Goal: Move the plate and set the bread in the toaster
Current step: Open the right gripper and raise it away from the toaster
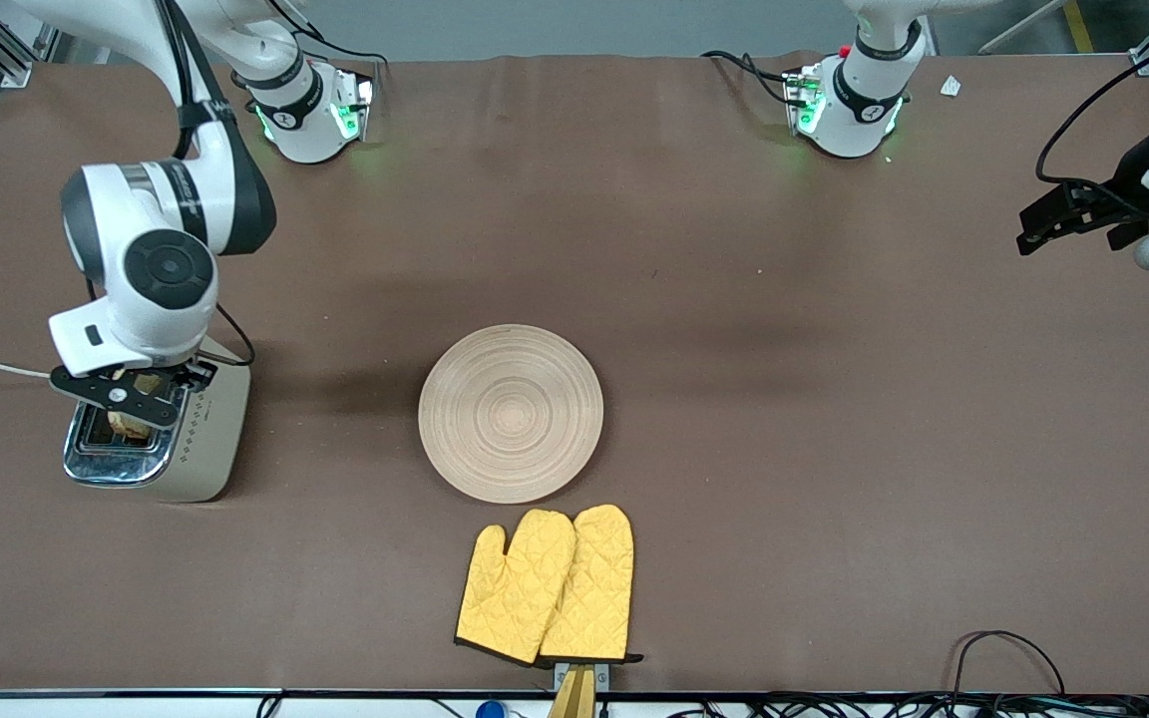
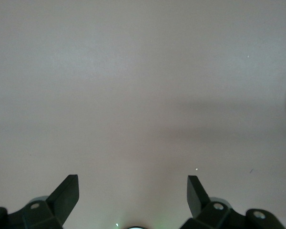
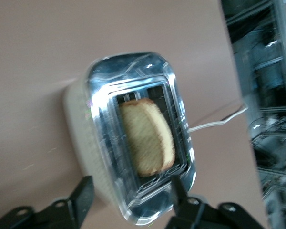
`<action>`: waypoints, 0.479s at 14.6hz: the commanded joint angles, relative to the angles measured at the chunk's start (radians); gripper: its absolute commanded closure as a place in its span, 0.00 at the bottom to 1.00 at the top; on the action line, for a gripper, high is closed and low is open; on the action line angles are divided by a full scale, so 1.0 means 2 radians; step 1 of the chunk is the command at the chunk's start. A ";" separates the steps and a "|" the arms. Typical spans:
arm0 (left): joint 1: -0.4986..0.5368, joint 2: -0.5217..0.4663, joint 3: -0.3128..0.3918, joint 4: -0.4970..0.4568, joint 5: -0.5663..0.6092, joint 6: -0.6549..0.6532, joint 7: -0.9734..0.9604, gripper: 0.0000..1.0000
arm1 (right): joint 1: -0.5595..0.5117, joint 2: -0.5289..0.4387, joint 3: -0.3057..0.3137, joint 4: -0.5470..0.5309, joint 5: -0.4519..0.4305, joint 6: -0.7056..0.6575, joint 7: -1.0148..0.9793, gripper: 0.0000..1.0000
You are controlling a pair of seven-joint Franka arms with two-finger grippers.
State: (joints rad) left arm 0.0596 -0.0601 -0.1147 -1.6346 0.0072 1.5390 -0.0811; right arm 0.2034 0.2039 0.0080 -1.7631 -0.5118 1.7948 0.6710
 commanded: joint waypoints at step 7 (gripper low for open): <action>-0.003 -0.001 -0.006 0.002 0.026 0.017 0.005 0.00 | -0.153 -0.030 0.027 0.119 0.234 -0.077 -0.341 0.00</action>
State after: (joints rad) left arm 0.0572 -0.0601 -0.1169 -1.6346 0.0172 1.5537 -0.0782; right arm -0.0160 0.1806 0.0185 -1.5398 -0.0757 1.6930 0.1422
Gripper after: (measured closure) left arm 0.000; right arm 0.000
